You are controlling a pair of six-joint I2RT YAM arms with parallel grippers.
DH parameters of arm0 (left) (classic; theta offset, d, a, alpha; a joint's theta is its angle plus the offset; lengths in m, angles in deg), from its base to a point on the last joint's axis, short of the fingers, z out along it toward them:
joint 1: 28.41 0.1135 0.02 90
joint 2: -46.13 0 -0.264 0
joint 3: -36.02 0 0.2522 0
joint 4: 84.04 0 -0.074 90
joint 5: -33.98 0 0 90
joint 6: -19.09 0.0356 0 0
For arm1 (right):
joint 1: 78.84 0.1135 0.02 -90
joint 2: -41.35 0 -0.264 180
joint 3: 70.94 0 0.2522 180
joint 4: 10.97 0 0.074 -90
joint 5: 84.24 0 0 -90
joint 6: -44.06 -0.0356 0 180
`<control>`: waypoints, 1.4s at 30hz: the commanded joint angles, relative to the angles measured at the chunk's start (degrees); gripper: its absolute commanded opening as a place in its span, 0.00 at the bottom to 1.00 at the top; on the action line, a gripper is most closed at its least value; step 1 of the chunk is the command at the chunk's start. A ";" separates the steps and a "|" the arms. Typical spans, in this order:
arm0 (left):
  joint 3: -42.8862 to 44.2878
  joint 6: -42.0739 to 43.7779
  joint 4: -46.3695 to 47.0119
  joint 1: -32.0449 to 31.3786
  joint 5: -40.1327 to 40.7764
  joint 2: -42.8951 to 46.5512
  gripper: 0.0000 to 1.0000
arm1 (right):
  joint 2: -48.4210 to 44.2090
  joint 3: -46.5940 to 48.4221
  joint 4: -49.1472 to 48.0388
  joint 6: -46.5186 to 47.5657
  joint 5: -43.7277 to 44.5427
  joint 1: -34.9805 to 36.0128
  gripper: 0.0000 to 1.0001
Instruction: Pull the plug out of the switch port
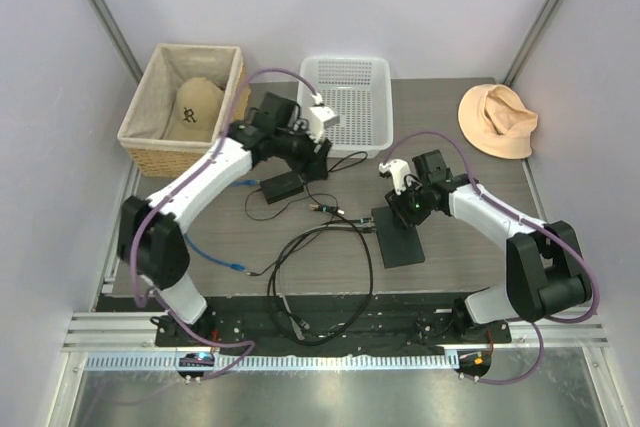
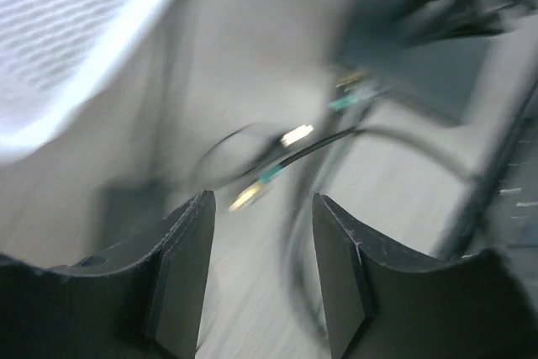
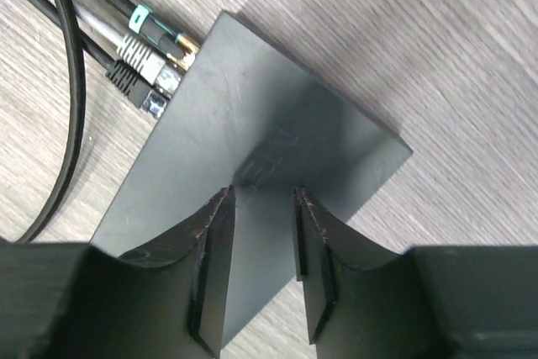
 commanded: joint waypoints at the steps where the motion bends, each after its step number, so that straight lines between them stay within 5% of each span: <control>1: -0.42 -17.45 13.28 -3.92 -14.72 -11.13 0.54 | -2.92 3.63 3.73 0.49 -0.15 -0.38 0.38; 7: 3.18 -22.97 19.82 -8.04 -19.74 -23.97 0.51 | -4.68 1.98 9.18 6.47 -0.94 -0.38 0.20; 21: 9.07 -24.99 19.82 -10.95 -19.65 -35.41 0.53 | -4.77 -3.31 8.13 8.23 -0.15 -0.55 0.25; 42: 3.63 -21.83 18.42 -10.86 -22.82 -35.07 0.50 | -3.10 -2.87 6.90 7.53 -0.32 -0.55 0.29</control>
